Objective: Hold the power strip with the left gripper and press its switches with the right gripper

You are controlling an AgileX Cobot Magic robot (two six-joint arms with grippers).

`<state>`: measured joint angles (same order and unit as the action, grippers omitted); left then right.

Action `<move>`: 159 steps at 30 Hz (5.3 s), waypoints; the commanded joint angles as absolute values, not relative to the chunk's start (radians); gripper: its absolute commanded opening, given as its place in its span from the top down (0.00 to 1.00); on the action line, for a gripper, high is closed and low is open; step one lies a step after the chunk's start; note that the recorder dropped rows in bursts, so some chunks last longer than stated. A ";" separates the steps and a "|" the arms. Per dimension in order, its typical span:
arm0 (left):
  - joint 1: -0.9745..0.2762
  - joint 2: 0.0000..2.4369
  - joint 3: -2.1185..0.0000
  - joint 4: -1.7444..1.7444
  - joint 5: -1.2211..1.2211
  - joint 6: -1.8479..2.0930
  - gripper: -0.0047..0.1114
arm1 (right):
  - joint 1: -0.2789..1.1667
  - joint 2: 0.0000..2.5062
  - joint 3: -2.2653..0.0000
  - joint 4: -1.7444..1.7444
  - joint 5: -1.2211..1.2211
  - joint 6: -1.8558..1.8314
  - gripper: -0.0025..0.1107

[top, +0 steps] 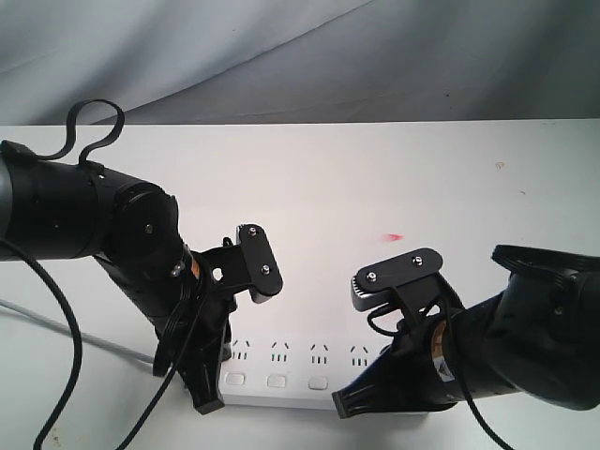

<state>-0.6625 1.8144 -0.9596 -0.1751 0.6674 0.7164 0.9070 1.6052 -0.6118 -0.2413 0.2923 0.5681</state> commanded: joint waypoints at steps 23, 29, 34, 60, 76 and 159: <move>-0.667 1.831 -0.956 -0.170 0.677 0.711 0.96 | 0.908 1.517 -0.596 -0.314 0.360 0.642 0.98; -0.667 1.831 -0.956 -0.170 0.677 0.711 0.96 | 0.908 1.517 -0.596 -0.331 0.362 0.659 0.98; -0.667 1.831 -0.956 -0.170 0.677 0.711 0.96 | 0.908 1.553 -0.596 -0.331 0.355 0.659 0.98; -0.667 1.831 -0.956 -0.170 0.677 0.706 0.96 | 0.908 1.598 -0.596 -0.322 0.355 0.659 0.98; -0.667 1.831 -0.956 -0.170 0.683 0.706 0.96 | 0.908 1.547 -0.596 -0.329 0.319 0.669 0.98; -0.667 1.831 -0.956 -0.170 0.685 0.704 0.96 | 0.953 1.687 -0.596 -0.236 0.232 0.584 0.98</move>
<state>-0.6625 1.8144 -0.9596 -0.1734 0.6765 0.7090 0.9527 1.6630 -0.6132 -0.2010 0.1074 0.5656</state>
